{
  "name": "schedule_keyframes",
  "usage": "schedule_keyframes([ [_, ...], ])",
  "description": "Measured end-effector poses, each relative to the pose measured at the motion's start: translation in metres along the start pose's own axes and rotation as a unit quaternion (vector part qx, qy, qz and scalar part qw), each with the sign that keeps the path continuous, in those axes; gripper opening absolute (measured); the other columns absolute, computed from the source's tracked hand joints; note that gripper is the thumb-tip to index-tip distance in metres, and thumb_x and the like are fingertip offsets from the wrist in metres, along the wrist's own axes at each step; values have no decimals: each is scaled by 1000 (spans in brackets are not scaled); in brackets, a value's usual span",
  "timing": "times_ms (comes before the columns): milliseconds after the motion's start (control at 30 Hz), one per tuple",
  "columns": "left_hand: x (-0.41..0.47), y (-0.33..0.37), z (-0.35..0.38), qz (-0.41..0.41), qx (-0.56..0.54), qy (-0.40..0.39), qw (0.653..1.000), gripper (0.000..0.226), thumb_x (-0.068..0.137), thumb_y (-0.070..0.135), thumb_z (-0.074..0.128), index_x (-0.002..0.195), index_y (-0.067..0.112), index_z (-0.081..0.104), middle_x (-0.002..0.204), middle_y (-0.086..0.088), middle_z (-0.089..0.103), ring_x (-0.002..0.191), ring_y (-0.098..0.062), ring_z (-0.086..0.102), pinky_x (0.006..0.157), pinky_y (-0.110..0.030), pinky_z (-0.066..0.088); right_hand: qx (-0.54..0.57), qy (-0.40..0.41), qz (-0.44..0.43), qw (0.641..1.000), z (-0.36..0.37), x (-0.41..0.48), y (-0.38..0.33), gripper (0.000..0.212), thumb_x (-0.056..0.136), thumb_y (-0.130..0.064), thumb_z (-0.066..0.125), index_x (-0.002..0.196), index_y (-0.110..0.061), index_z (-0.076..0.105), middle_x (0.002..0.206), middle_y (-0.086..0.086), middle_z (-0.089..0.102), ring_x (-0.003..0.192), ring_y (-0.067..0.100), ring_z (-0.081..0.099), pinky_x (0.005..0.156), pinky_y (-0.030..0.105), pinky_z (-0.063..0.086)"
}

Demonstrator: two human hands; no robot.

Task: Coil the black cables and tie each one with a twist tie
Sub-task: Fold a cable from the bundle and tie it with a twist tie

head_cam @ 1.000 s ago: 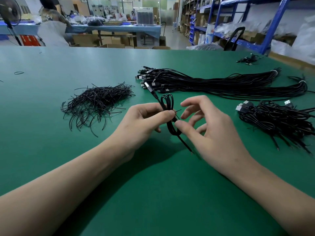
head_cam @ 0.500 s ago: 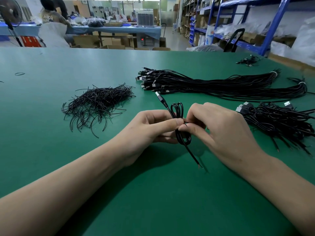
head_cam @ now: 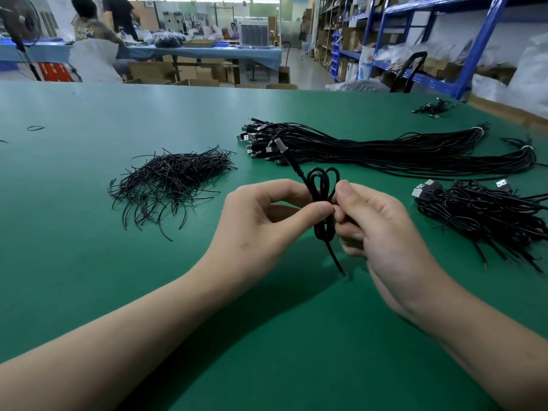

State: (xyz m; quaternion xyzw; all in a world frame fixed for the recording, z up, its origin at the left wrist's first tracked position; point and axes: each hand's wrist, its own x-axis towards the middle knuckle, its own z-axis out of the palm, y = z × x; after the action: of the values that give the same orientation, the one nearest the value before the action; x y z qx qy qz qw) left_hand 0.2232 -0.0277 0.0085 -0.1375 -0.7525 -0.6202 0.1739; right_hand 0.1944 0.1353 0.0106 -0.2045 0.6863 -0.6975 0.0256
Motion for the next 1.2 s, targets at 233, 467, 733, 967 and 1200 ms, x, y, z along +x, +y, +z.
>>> schedule_keyframes([
  [233, -1, 3, 2, 180, 180, 64, 965, 6, 86, 12, 80, 91, 14, 77, 84, 5, 74, 79, -3, 72, 72, -16, 55, 43, 8, 53, 998, 5, -2, -4, 47, 103, -27, 49, 56, -25, 48, 47, -10, 26, 42, 5, 17, 39, 16, 18],
  [467, -1, 3, -2, 243, 252, 81, 933, 12, 84, 17, 81, 94, 10, 80, 84, 3, 77, 76, -9, 72, 73, -27, 58, -93, 42, -7, 995, 7, -5, 2, 47, 107, -31, 44, 63, -16, 42, 55, -5, 31, 50, 10, 23, 46, 25, 17],
  [733, -3, 5, 2, 225, 233, 92, 942, 15, 83, 12, 82, 85, 1, 72, 84, 5, 76, 78, -5, 73, 75, -22, 58, -77, 56, -5, 995, 8, -4, 2, 44, 103, -28, 50, 59, -18, 50, 53, -9, 35, 49, 9, 24, 47, 23, 19],
  [967, 1, 3, -4, 235, 239, 41, 941, 14, 97, 18, 65, 102, 17, 78, 97, 11, 75, 93, -15, 68, 79, -37, 54, -81, 40, -42, 995, -3, 3, -1, 48, 105, -30, 50, 63, -7, 47, 51, -10, 33, 50, 11, 25, 48, 29, 23],
  [1200, 0, 4, 0, -133, -28, -73, 988, 44, 88, 53, 58, 85, 13, 74, 78, -11, 71, 57, -8, 60, 52, -15, 43, -362, 63, -231, 901, -8, -3, -9, 45, 102, -32, 49, 62, -12, 39, 50, 4, 35, 48, 21, 33, 49, 43, 30],
])
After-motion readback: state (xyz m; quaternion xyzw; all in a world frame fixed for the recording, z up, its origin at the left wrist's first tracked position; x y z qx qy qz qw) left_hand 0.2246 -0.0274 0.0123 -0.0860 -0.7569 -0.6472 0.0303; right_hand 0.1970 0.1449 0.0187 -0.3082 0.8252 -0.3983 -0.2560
